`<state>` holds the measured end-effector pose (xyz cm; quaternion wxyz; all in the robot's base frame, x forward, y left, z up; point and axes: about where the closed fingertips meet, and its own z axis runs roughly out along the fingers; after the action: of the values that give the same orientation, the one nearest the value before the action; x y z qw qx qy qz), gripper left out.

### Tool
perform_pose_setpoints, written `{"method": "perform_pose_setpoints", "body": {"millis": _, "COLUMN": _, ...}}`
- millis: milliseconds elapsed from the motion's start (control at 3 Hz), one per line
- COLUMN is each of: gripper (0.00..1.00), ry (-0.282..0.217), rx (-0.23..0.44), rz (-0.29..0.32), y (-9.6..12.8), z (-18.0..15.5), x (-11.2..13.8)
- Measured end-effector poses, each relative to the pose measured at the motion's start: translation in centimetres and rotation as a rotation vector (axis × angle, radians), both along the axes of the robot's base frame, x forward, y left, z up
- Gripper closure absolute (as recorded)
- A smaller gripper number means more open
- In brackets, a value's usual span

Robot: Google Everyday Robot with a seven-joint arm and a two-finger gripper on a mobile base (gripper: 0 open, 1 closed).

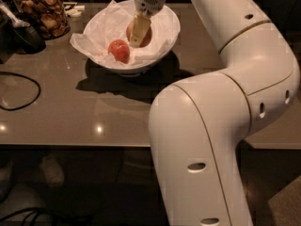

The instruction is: Pick apple from white bowl

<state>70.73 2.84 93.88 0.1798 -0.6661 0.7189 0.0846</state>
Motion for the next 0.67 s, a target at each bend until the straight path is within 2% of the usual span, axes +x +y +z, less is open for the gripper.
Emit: {"method": "perform_pose_setpoints", "body": {"millis": 667, "gripper": 1.00, "ry": -0.057, "rx": 0.005, "rz": 0.003, "y": -0.4, "z": 3.0, "x": 0.0}}
